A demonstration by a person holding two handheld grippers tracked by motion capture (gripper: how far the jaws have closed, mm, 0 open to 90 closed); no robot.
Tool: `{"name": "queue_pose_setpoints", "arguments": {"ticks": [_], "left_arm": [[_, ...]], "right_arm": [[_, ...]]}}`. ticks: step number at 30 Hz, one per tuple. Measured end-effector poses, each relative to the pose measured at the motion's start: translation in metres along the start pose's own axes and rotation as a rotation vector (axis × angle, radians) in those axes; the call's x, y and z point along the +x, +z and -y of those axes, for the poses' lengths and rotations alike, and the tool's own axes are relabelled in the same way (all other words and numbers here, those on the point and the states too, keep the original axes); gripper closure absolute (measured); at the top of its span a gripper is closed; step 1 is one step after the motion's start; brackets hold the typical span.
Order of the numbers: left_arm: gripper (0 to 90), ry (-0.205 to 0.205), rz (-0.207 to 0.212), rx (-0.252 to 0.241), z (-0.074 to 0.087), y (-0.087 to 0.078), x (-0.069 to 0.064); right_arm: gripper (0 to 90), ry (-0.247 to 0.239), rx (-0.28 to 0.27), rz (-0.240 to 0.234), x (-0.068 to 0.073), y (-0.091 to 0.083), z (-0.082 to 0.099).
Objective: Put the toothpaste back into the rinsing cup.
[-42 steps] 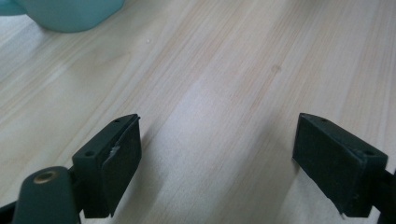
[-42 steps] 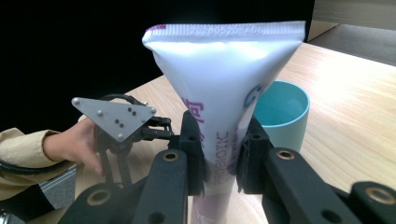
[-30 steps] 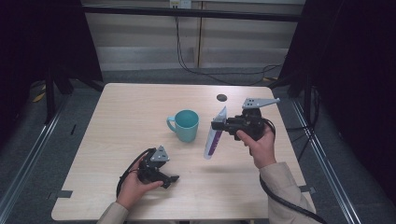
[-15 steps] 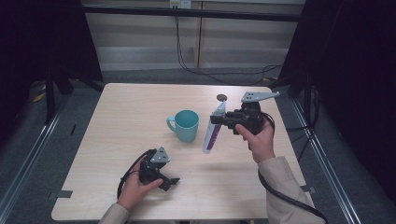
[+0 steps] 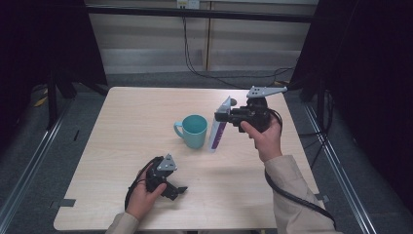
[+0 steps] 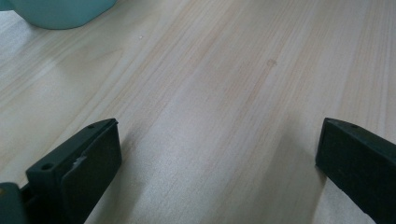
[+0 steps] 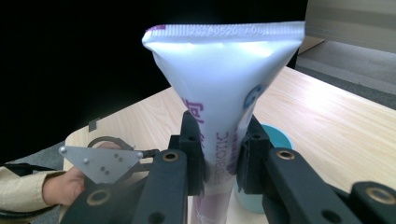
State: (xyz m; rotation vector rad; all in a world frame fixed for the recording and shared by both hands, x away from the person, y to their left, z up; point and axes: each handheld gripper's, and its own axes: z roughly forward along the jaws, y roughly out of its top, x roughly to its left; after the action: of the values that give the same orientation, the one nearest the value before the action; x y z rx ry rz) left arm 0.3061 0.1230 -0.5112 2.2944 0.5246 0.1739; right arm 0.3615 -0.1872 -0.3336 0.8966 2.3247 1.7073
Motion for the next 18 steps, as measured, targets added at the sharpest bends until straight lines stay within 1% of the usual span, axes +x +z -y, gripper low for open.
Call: {"name": "queue_pose_setpoints", "arguments": {"ticks": [5, 18], "left_arm": [[0.0, -0.001, 0.0, -0.001, 0.0, 0.0, 0.0], [0.0, -0.001, 0.001, 0.001, 0.0, 0.0, 0.0]], "right_arm": [[75.4, -0.007, 0.002, 0.003, 0.0, 0.002, -0.007], [75.4, -0.021, -0.019, 0.017, -0.003, 0.004, -0.025]]}}
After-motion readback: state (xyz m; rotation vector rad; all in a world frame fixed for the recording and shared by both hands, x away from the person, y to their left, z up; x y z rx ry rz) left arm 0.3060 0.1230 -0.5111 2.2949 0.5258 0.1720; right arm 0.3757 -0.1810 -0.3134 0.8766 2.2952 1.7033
